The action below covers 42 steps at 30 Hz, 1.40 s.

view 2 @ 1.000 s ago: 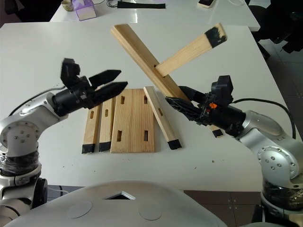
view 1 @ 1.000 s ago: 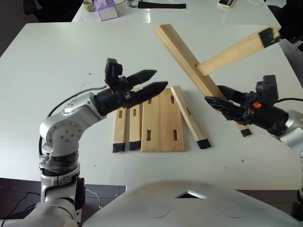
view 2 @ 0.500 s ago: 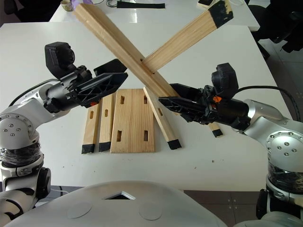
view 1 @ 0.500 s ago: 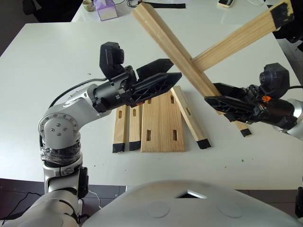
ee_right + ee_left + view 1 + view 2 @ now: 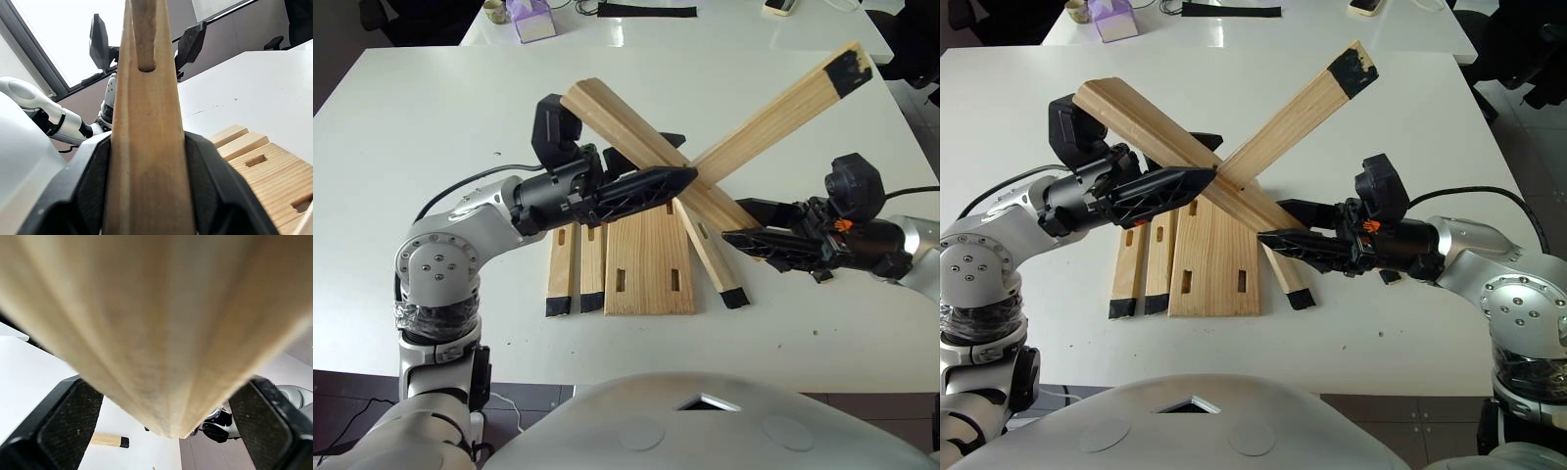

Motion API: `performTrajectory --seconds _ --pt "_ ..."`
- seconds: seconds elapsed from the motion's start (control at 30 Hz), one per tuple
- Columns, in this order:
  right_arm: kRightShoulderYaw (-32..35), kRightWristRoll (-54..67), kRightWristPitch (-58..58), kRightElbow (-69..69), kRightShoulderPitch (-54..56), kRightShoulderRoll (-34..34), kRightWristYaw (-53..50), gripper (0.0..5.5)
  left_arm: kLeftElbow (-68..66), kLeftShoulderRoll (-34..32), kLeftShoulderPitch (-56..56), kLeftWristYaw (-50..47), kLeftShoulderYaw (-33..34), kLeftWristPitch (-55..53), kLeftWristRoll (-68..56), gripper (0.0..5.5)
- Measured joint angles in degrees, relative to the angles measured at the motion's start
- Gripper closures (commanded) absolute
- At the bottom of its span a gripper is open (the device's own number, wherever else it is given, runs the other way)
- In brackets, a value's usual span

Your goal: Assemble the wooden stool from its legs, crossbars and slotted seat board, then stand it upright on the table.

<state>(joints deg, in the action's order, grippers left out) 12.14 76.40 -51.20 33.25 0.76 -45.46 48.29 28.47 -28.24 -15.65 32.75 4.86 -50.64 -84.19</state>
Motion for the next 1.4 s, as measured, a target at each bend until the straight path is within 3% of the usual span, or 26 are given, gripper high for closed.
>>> performTrajectory --seconds 0.17,0.53,0.8,0.83,1.0,1.13,1.3,1.4 --pt "-0.29 -0.09 -0.01 -0.59 0.22 -0.38 1.20 3.44 0.22 -0.83 0.01 1.72 -0.18 0.00 0.31 1.69" --pt "-0.91 -1.01 -0.02 -0.69 0.27 -1.71 3.61 3.44 0.43 -0.84 0.05 2.24 -0.62 0.03 0.65 3.43" --pt "-1.30 -1.22 -0.40 -1.17 0.45 -2.10 5.05 3.44 1.04 -0.91 0.87 2.81 -0.57 0.10 0.63 3.43" --pt "-1.44 -1.35 -0.43 -1.37 0.61 -2.12 5.22 3.06 1.04 -0.91 0.92 2.81 -0.57 0.11 0.64 3.43" --pt "-2.96 -5.54 -0.08 -2.53 1.67 -2.69 5.56 2.33 0.90 -1.40 1.31 3.10 -0.52 0.26 2.43 3.43" --pt "-5.48 -14.95 2.48 -2.60 -1.27 -4.51 6.76 2.32 -0.63 -2.20 1.08 3.59 0.76 0.73 4.45 3.43" --pt "-4.39 -22.08 6.36 -4.91 -7.45 -5.47 8.21 2.32 -1.75 -9.22 -0.38 9.57 5.56 1.39 7.30 3.43" --pt "0.95 -25.20 9.02 -6.38 -14.03 -5.30 7.98 2.32 -1.54 -19.56 0.00 20.07 7.08 3.08 16.05 3.43"
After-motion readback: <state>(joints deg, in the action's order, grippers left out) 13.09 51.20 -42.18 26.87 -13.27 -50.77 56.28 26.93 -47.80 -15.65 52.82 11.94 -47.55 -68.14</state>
